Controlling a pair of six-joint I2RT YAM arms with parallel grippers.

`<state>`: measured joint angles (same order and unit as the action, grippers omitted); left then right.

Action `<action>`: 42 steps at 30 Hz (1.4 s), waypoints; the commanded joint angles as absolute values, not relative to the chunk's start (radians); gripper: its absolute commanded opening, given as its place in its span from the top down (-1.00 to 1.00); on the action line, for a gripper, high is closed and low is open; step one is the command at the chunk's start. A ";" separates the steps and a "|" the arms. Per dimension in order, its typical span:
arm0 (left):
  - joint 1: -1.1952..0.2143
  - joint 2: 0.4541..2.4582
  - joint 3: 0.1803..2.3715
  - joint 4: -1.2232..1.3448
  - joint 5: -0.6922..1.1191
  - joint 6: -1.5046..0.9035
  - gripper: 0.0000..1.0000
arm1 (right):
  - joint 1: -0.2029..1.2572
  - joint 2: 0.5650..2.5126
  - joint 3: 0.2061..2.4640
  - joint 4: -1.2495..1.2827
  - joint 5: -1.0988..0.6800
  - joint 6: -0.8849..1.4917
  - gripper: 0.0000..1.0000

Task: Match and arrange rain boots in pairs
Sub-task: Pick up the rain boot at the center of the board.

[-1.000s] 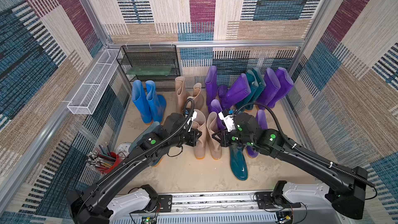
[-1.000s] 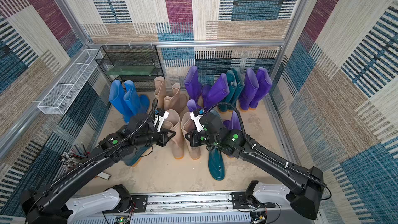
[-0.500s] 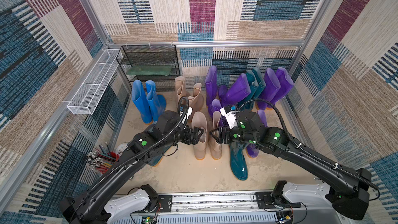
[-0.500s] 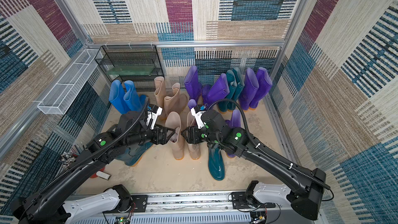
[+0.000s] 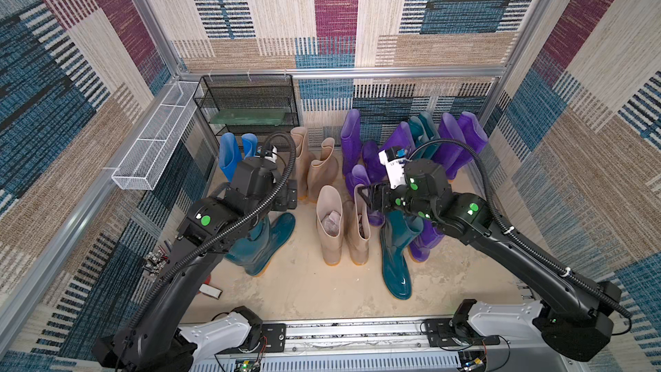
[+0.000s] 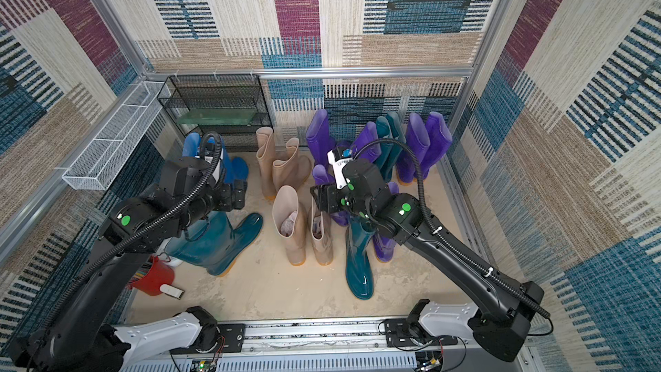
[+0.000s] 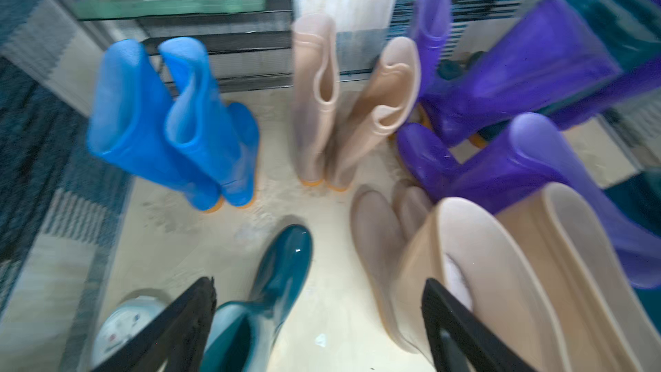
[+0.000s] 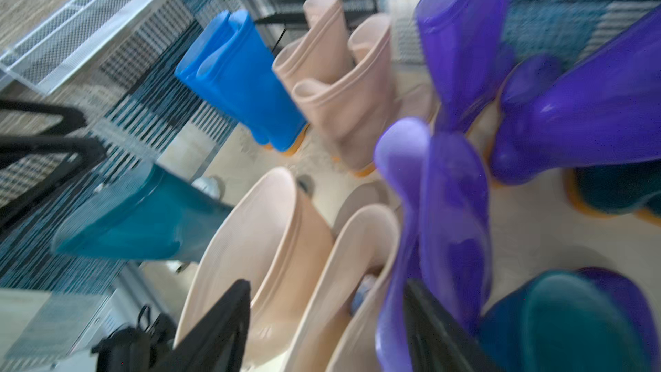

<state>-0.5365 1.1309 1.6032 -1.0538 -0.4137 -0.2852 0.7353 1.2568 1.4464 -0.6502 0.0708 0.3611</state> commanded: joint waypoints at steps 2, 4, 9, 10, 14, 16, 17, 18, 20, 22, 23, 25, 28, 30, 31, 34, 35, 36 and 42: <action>-0.444 1.112 1.598 -1.185 -0.431 -0.273 -0.87 | 0.637 1.333 1.564 -0.637 0.148 0.273 -0.56; -0.422 1.109 1.585 -1.213 -0.427 -0.278 -0.87 | 0.625 1.358 1.600 -0.664 0.222 0.266 -0.57; -0.406 1.081 1.509 -1.221 -0.340 -0.267 -0.89 | 0.590 1.290 1.508 -0.690 0.272 0.263 -0.56; -0.406 1.076 1.500 -1.210 -0.298 -0.261 -0.87 | 0.586 1.269 1.483 -0.700 0.266 0.266 -0.56; -0.407 1.089 1.509 -1.126 -0.104 -0.217 -0.82 | 0.587 1.193 1.405 -0.775 0.178 0.262 -0.55; -0.407 1.114 1.537 -1.093 -0.004 -0.187 -0.80 | 0.589 1.159 1.372 -0.822 0.136 0.257 -0.60; -0.409 1.131 1.552 -1.076 0.031 -0.184 -0.79 | 0.590 1.139 1.348 -0.840 0.114 0.256 -0.64; -0.411 1.143 1.565 -1.064 0.066 -0.180 -0.77 | 0.591 1.123 1.330 -0.854 0.098 0.254 -0.67; -0.413 1.166 1.587 -1.033 0.127 -0.179 -0.75 | 0.593 1.094 1.296 -0.886 0.092 0.266 -0.70; -0.416 1.181 1.605 -1.015 0.157 -0.174 -0.75 | 0.601 1.077 1.271 -0.904 0.056 0.263 -0.70; -0.417 1.187 1.617 -1.018 0.141 -0.167 -0.75 | 0.610 1.072 1.264 -0.916 0.050 0.265 -0.70; -0.418 1.186 1.624 -1.032 0.084 -0.162 -0.75 | 0.629 1.061 1.244 -0.919 0.051 0.269 -0.70; -0.418 1.175 1.626 -1.075 -0.024 -0.168 -0.75 | 0.641 1.057 1.220 -0.922 0.063 0.271 -0.59; -0.418 1.157 1.608 -1.107 -0.156 -0.181 -0.75 | 0.643 1.063 1.217 -0.926 0.068 0.265 -0.31; -0.417 1.147 1.596 -1.127 -0.232 -0.192 -0.76 | 0.644 1.063 1.217 -0.925 0.069 0.264 -0.13; -0.413 1.122 1.552 -1.179 -0.320 -0.212 -0.78 | 0.644 1.060 1.216 -0.914 0.075 0.260 0.47; -0.413 1.111 1.538 -1.181 -0.301 -0.212 -0.78 | 0.644 1.058 1.216 -0.909 0.075 0.261 0.59; -0.412 1.099 1.525 -1.179 -0.269 -0.214 -0.78 | 0.645 1.056 1.218 -0.904 0.075 0.260 0.66; -0.413 1.096 1.552 -1.141 -0.082 -0.208 -0.74 | 0.650 1.045 1.255 -0.879 0.079 0.271 1.00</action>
<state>-0.4129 1.0927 1.5345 -1.1648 -0.1795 -0.2104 0.6453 1.0580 1.2331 -0.9257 0.0792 0.2611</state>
